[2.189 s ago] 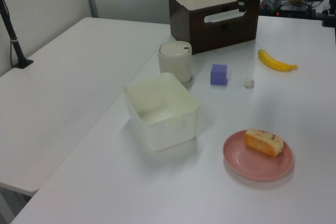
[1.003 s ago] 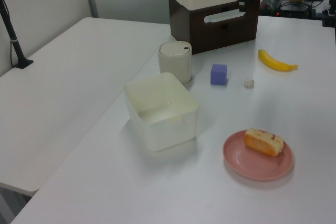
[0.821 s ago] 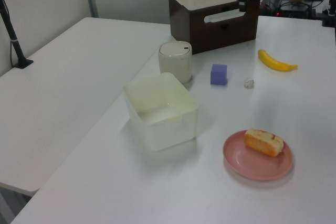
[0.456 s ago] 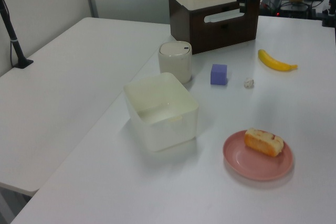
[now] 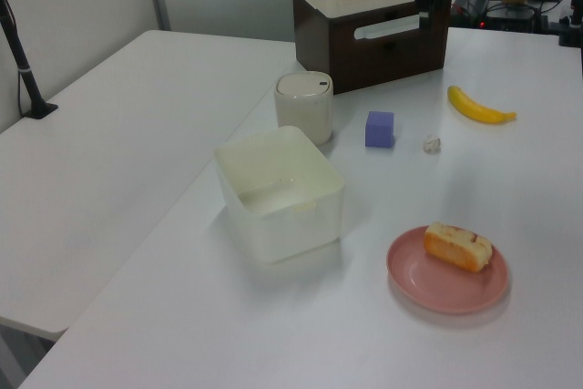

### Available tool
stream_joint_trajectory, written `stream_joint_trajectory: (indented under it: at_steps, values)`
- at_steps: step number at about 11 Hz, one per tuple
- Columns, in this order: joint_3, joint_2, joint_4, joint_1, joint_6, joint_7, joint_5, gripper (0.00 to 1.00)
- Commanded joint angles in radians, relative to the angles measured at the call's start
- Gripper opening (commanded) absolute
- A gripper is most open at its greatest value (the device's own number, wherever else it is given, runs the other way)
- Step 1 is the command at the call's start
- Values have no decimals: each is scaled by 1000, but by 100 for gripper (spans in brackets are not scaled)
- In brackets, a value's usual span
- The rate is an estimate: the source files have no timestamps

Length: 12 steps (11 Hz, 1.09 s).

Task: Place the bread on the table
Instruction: 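Move the open gripper over the bread on the pink plate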

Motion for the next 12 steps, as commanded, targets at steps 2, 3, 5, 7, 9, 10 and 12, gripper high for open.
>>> stream_joint_trajectory:
  at_steps: [2,3,5,7,9,10,12]
  values:
    - [79,-68,-197,38,55,150,-3,100]
    - [89,-89,-263,58,141,260,-13,100]
    - [147,-135,-392,104,247,391,-41,100]
    - [203,-160,-498,179,281,480,-78,100]
    - [248,-181,-563,235,341,514,-81,100]
    - [263,-181,-571,256,368,543,-81,100]
    - [279,-157,-574,320,411,601,-79,100]
